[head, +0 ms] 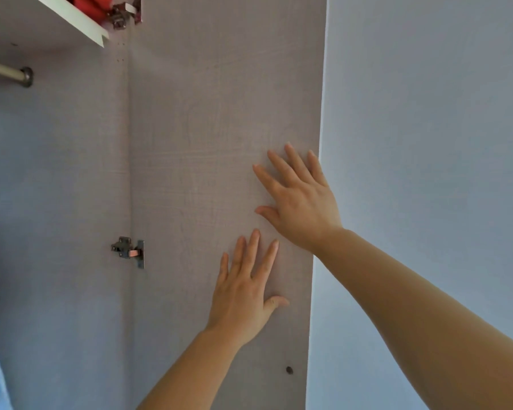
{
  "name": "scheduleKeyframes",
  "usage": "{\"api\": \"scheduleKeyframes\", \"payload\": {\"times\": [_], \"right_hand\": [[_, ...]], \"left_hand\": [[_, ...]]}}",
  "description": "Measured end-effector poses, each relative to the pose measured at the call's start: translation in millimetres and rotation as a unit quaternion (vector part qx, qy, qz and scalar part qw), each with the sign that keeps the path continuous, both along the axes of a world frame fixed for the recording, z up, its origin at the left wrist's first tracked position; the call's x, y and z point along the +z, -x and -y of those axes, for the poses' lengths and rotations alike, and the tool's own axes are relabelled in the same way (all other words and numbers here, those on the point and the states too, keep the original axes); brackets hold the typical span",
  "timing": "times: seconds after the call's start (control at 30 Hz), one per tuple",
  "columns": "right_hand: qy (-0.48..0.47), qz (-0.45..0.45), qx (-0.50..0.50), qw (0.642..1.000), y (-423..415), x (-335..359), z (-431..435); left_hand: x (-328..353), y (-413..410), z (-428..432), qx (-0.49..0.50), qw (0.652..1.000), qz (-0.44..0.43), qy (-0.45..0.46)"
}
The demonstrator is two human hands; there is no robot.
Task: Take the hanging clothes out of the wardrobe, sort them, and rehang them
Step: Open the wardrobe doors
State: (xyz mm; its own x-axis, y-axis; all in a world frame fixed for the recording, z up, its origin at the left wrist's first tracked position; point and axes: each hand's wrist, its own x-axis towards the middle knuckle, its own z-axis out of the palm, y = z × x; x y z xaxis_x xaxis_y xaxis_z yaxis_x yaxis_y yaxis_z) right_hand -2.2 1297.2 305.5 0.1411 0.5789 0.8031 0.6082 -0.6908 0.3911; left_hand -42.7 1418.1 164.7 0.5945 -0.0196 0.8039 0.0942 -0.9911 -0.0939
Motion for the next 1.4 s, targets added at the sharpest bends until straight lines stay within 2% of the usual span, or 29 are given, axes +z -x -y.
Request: {"api": "scheduleKeyframes", "payload": {"times": [0.23, 0.53, 0.8, 0.93, 1.07, 1.17, 1.27, 1.4], "right_hand": [[-0.021, -0.013, 0.021, 0.999, -61, -7, -11], [-0.047, -0.063, 0.048, 0.996, -130, -36, -38], [-0.134, 0.02, 0.087, 0.987, -151, -50, -56], [-0.179, 0.033, 0.122, 0.976, -138, -52, -66], [-0.176, 0.021, 0.205, 0.962, -115, -56, -83], [-0.166, -0.019, 0.27, 0.948, -88, -61, -109], [-0.172, -0.085, 0.345, 0.919, -48, -66, -145], [-0.177, -0.162, 0.45, 0.86, 19, -66, -194]], "left_hand": [[-8, -50, -20, 0.054, 0.998, 0.039, -0.019], [-19, -97, -47, 0.108, 0.994, 0.017, -0.005], [-23, -97, -53, 0.11, 0.993, 0.035, -0.027], [-14, -75, -58, 0.12, 0.991, 0.045, -0.042], [-4, -31, -85, 0.184, 0.981, 0.046, -0.052], [3, 18, -105, 0.246, 0.966, 0.021, -0.072], [15, 80, -122, 0.323, 0.942, 0.016, -0.087], [31, 161, -138, 0.413, 0.904, 0.011, -0.109]]}}
